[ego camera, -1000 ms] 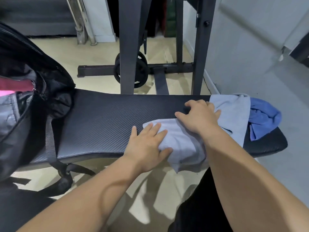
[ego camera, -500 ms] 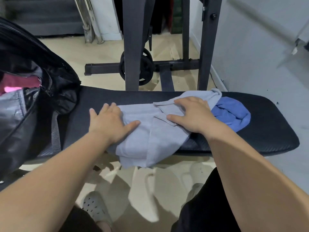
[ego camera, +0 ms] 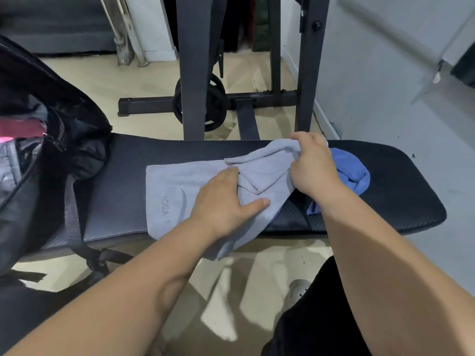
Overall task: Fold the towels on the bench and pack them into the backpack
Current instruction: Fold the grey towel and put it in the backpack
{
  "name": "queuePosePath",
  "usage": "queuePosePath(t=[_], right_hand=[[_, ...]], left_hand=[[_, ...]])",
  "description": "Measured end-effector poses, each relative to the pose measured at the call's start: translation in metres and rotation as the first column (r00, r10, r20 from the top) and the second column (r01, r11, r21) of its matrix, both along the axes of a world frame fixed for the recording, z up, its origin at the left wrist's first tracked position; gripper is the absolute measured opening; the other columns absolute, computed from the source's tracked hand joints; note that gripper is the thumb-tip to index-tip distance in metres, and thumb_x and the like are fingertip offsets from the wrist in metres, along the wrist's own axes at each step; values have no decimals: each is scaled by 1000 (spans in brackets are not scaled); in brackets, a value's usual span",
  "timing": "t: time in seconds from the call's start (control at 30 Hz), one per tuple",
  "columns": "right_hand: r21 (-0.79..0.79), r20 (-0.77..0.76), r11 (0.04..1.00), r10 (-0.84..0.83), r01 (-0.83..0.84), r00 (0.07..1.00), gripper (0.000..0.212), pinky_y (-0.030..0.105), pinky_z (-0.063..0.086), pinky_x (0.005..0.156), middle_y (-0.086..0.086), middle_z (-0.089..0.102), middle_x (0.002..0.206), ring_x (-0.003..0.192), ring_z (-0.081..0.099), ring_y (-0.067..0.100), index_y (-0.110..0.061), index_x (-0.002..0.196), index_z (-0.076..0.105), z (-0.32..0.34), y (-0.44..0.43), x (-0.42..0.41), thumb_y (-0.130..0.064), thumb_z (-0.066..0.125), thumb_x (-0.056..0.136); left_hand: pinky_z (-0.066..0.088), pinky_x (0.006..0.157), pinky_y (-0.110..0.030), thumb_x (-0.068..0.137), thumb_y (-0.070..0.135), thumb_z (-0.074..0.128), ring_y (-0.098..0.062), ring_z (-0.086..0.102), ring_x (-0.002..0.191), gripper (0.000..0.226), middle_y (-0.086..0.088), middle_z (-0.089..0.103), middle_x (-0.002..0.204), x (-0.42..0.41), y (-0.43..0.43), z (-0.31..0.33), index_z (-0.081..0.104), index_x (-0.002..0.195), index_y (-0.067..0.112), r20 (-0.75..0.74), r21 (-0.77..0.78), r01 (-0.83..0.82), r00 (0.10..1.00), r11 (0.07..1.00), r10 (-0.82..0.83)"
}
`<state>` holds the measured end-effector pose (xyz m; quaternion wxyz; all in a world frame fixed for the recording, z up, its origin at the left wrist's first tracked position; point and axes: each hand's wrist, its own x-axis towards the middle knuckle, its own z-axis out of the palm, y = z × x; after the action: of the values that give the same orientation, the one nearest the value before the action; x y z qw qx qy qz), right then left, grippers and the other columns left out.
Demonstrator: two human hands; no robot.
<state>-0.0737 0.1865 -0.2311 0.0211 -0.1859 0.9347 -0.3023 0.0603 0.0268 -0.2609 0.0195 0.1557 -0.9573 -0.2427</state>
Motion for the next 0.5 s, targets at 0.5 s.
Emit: queuePosePath(t=[0.5], right_hand=[[295,149,955,-26,-19,989,130,47,41,106,11,50,138,132,42,37,-29,161,13,-14,31,-14,-60,89,60]], left_hand=[[-1,124,-51,73,89,3,-11,-2,155,112,6,-1,170,15,-84,-26,3,162,21,183,-204,-46,980,978,84]])
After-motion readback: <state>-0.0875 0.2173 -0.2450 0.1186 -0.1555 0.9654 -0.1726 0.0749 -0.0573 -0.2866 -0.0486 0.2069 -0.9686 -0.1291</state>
